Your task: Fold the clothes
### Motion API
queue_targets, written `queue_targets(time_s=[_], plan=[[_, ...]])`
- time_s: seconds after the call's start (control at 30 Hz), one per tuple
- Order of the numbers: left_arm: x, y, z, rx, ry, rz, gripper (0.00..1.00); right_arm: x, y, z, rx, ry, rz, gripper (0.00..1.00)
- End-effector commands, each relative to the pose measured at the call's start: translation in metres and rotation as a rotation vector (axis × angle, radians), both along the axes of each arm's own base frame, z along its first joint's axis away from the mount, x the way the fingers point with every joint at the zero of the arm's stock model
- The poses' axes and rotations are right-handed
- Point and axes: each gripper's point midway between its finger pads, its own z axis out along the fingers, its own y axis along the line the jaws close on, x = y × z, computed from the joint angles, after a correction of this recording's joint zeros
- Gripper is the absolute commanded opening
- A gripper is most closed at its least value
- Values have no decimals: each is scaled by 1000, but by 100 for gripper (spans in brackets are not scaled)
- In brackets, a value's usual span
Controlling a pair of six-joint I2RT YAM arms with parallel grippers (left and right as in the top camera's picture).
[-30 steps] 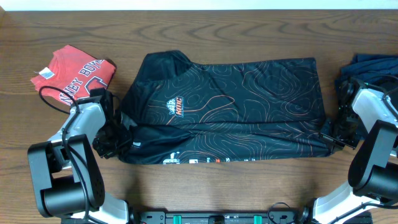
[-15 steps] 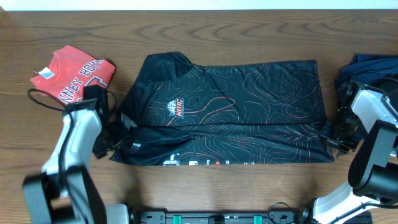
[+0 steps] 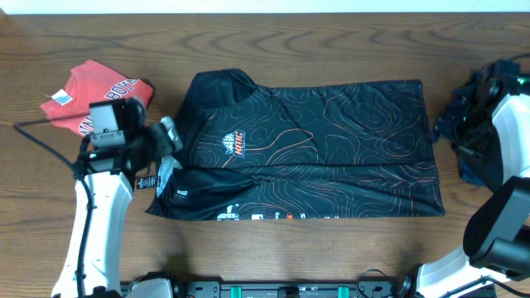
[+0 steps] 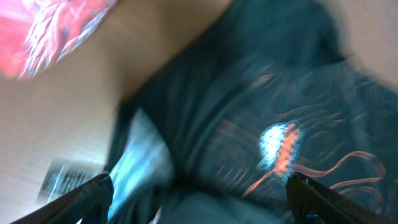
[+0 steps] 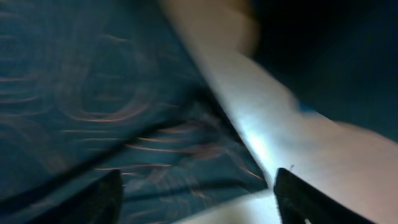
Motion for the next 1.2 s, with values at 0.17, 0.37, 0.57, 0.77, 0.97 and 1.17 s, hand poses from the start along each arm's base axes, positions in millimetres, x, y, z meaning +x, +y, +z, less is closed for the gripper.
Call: queue_targets(time_s=[0.17,0.37,0.57,0.77,0.97,1.17], plan=[[88,-33,28,29,-222,-175,94,35,38,35,192,-212,204,83],[153,-30,5,49,-164,-214,94,38,48,35,186,-223,266,87],[200,-27,-29,58,-131,-233,95,41,52,36,184,-231,282,88],[224,-27,-69,75,-137,-260,95,42,53,36,183,-234,286,89],[225,-38,-104,68,-102,-280,95,44,53,36,180,-240,286,88],[220,-65,-121,60,-68,-329,83,45,52,36,179,-244,284,88]])
